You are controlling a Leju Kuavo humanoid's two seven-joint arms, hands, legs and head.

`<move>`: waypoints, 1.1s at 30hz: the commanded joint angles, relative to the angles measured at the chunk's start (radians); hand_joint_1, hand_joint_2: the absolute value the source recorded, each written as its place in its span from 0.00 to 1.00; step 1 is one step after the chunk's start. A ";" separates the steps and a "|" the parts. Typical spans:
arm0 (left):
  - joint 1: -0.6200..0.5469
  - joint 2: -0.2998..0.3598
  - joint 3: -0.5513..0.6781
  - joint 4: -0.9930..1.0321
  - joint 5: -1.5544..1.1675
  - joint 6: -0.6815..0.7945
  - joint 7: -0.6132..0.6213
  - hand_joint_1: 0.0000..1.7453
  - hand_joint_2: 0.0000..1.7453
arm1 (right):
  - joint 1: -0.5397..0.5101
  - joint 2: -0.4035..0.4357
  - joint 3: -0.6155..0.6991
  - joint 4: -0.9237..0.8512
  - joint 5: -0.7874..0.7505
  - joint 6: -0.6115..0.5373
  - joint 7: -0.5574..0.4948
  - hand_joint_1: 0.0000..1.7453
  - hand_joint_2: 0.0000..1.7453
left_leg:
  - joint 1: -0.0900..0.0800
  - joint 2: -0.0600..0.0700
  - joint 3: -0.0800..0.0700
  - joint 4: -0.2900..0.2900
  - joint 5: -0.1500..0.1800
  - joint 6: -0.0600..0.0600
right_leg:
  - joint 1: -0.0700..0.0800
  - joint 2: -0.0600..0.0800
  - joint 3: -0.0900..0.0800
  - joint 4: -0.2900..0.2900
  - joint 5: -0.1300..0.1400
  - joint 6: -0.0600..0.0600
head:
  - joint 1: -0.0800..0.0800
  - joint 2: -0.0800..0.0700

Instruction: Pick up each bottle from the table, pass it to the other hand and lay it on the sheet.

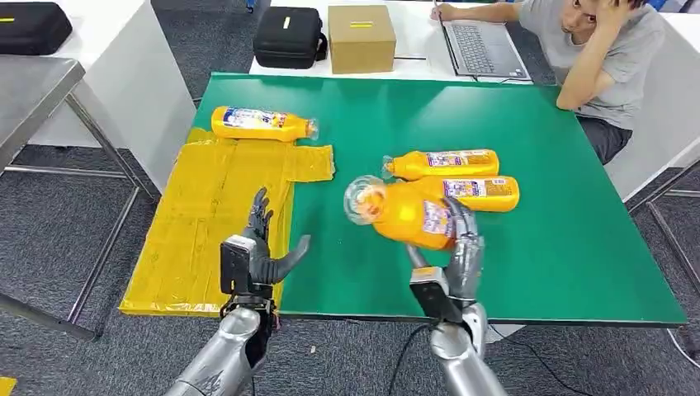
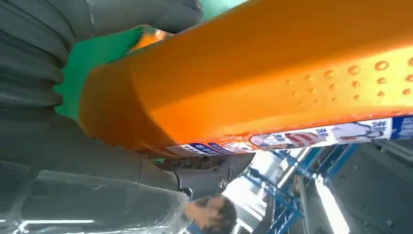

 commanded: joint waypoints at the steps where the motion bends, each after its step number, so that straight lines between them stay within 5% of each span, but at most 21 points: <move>1: -0.008 0.004 -0.061 0.013 -0.001 -0.012 0.016 0.00 1.00 | -0.026 0.031 0.052 0.028 -0.023 -0.007 0.000 1.00 1.00 | 0.000 0.001 0.003 0.000 -0.002 -0.002 | 0.000 0.000 0.003 0.000 -0.001 -0.001 | 0.000 0.000; 33: 0.043 0.015 -0.165 -0.143 0.153 -0.207 0.067 0.00 1.00 | -0.072 0.064 0.063 0.160 -0.059 -0.007 0.000 1.00 1.00 | 0.000 0.002 0.002 0.000 -0.001 -0.002 | 0.000 0.002 0.001 0.000 -0.001 -0.001 | 0.000 0.000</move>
